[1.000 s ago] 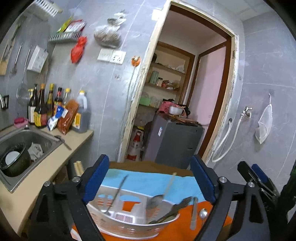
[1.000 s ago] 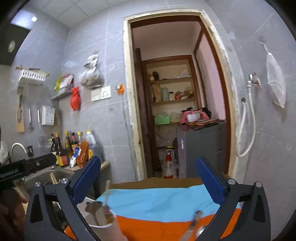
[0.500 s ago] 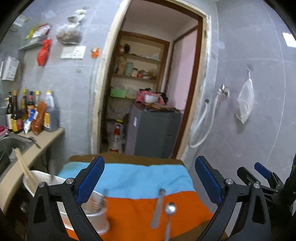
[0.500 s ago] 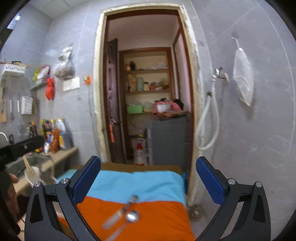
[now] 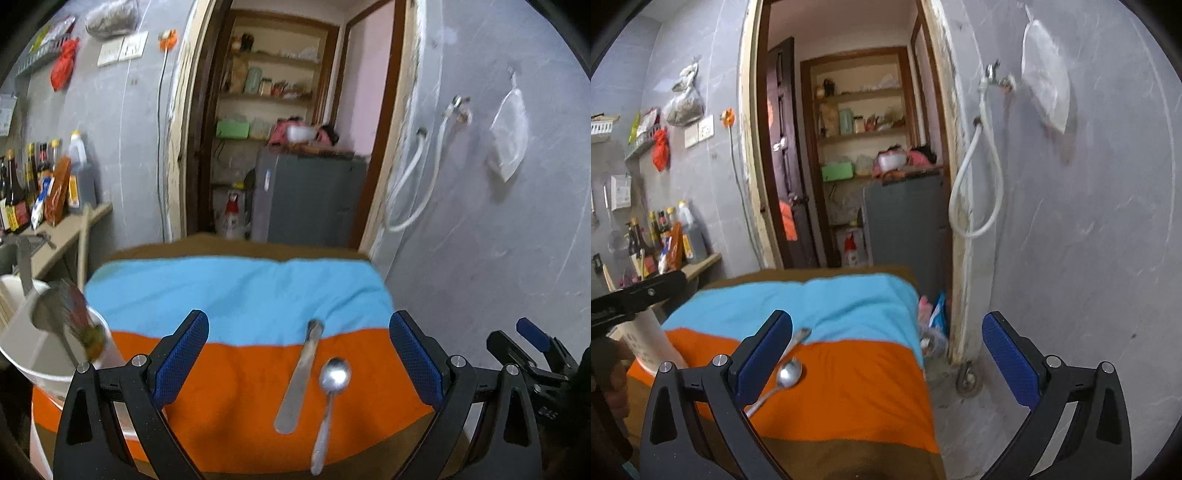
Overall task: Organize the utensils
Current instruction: 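Move both tools back over the knife and spoon on the cloth, then grasp the silver knife with the left tool while the right tool grasps the silver spoon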
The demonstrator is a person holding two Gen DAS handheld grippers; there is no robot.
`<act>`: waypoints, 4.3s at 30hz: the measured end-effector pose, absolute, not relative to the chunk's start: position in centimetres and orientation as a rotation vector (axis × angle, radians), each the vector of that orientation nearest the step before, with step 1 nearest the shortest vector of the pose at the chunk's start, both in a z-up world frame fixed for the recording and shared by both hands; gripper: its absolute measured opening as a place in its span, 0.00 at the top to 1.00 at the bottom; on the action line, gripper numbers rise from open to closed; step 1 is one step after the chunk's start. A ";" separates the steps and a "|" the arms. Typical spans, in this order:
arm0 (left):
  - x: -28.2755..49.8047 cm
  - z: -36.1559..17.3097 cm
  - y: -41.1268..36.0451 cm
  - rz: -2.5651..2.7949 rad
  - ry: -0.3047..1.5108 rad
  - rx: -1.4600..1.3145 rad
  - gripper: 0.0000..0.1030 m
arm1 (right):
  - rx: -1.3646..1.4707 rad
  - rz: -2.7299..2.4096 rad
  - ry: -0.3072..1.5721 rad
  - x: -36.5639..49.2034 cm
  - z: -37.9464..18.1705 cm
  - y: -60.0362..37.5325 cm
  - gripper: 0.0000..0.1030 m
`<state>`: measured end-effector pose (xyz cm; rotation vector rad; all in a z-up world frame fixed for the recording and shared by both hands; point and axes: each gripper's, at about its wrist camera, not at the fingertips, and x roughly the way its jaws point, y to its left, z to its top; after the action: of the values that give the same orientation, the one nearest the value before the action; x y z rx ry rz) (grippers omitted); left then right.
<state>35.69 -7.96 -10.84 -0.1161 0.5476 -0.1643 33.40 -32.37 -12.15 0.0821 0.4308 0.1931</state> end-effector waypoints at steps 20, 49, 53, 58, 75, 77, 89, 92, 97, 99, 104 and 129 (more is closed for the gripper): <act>42.4 -19.9 -7.0 -0.275 0.887 -0.174 0.71 | 0.124 0.565 0.840 41.7 -19.1 -28.5 0.53; 40.0 -20.8 -8.5 -0.287 0.996 -0.158 0.95 | 0.151 0.648 0.937 43.8 -20.2 -27.1 0.97; 39.0 -20.8 -8.0 -0.227 1.004 -0.208 0.99 | 0.211 0.646 0.972 44.0 -20.6 -27.5 0.93; 36.7 -20.8 -7.4 -0.168 1.022 -0.238 1.00 | 0.224 0.643 0.976 44.0 -20.1 -26.8 0.76; 35.3 -20.0 -5.2 -0.105 0.984 -0.306 1.00 | -0.027 0.606 0.991 41.7 -20.0 -22.3 0.70; 35.3 -20.0 -4.8 -0.091 0.985 -0.317 1.00 | -0.025 0.615 0.992 41.2 -19.9 -22.4 0.60; 35.4 -19.7 -4.5 -0.100 0.982 -0.321 1.00 | -0.231 0.563 0.981 40.0 -20.0 -20.7 0.55; 36.4 -19.5 -5.0 -0.142 0.967 -0.297 1.00 | -0.280 0.541 0.975 39.8 -20.1 -21.9 0.60; 39.6 -19.9 -7.3 -0.274 0.973 -0.200 1.00 | -0.242 0.518 0.935 40.2 -20.4 -25.5 0.63; 40.9 -20.4 -8.0 -0.311 0.990 -0.176 0.99 | -0.216 0.520 0.920 40.4 -20.4 -26.3 0.63; 43.4 -20.6 -8.9 -0.377 0.994 -0.135 0.94 | -0.161 0.520 0.904 40.7 -20.4 -26.8 0.63; 46.0 -21.2 -9.6 -0.284 1.010 -0.078 0.89 | -0.100 0.267 0.992 41.0 -19.8 -24.1 0.55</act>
<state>45.97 -9.60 -21.15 -0.0777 1.0105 -0.2838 40.98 -24.06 -19.77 -0.1001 0.9916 0.2670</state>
